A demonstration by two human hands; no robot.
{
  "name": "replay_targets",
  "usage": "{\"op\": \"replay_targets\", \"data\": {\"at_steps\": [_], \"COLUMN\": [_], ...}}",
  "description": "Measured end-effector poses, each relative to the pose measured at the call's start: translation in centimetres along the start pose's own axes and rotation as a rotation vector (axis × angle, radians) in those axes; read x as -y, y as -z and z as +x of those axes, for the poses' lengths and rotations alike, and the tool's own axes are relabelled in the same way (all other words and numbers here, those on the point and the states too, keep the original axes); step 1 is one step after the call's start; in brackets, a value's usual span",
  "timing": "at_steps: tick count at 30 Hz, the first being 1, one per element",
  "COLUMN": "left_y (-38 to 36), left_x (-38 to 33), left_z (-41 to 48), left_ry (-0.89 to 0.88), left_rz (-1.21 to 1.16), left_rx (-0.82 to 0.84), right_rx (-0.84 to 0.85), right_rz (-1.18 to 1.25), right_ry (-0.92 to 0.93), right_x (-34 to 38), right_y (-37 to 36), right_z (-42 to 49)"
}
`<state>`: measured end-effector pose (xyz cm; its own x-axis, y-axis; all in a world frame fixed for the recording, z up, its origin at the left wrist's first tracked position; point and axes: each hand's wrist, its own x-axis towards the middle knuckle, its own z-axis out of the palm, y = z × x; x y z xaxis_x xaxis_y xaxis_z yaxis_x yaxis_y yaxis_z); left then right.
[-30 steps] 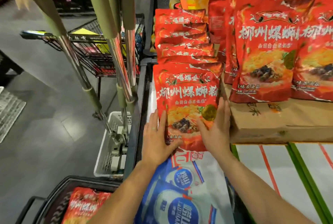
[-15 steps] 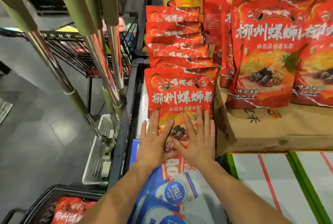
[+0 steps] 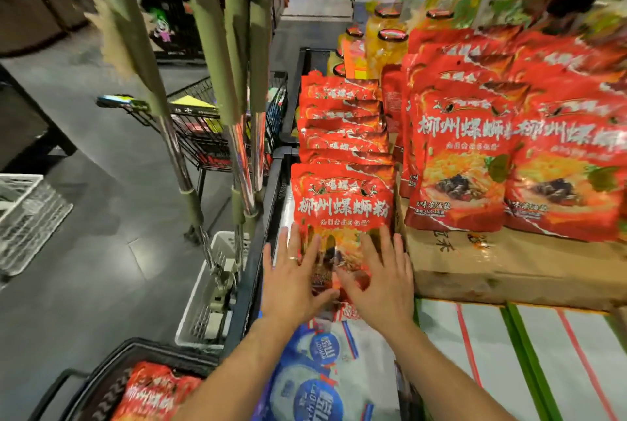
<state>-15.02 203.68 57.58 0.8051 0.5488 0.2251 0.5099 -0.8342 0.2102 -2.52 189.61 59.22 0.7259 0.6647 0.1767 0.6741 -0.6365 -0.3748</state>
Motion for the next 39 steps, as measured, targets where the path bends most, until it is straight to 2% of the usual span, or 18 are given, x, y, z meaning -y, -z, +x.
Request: {"op": "replay_targets", "data": {"at_steps": [5, 11, 15, 22, 28, 32, 39], "left_y": [8.2, 16.0, 19.6, 22.6, 24.1, 24.7, 21.5], "left_x": [-0.8, 2.0, 5.2, 13.0, 22.4, 28.1, 33.2], "left_z": [-0.1, -3.5, -8.0, -17.8, -28.2, -34.0, -37.9], "left_ry": [0.05, 0.15, 0.246, 0.368, 0.465, 0.449, 0.386], "left_rz": [0.065, 0.209, 0.248, 0.232, 0.187, 0.174, 0.134], "left_rx": [-0.122, -0.228, -0.263, -0.277, -0.253, -0.189, 0.022], "right_rx": [-0.019, -0.05, -0.053, 0.003, 0.041, 0.12, 0.144], "right_rz": [-0.014, -0.091, -0.074, -0.034, -0.02, -0.01, 0.011], "right_ry": [0.121, 0.324, 0.423, 0.518, 0.485, 0.404, 0.209], "right_x": [3.0, 8.7, 13.6, 23.6, 33.4, 38.2, 40.2], "right_y": [5.5, 9.1, 9.4, 5.9, 1.5, -2.3, -7.7], "right_z": [0.5, 0.8, -1.7, -8.7, -16.4, -22.1, -27.6]}}
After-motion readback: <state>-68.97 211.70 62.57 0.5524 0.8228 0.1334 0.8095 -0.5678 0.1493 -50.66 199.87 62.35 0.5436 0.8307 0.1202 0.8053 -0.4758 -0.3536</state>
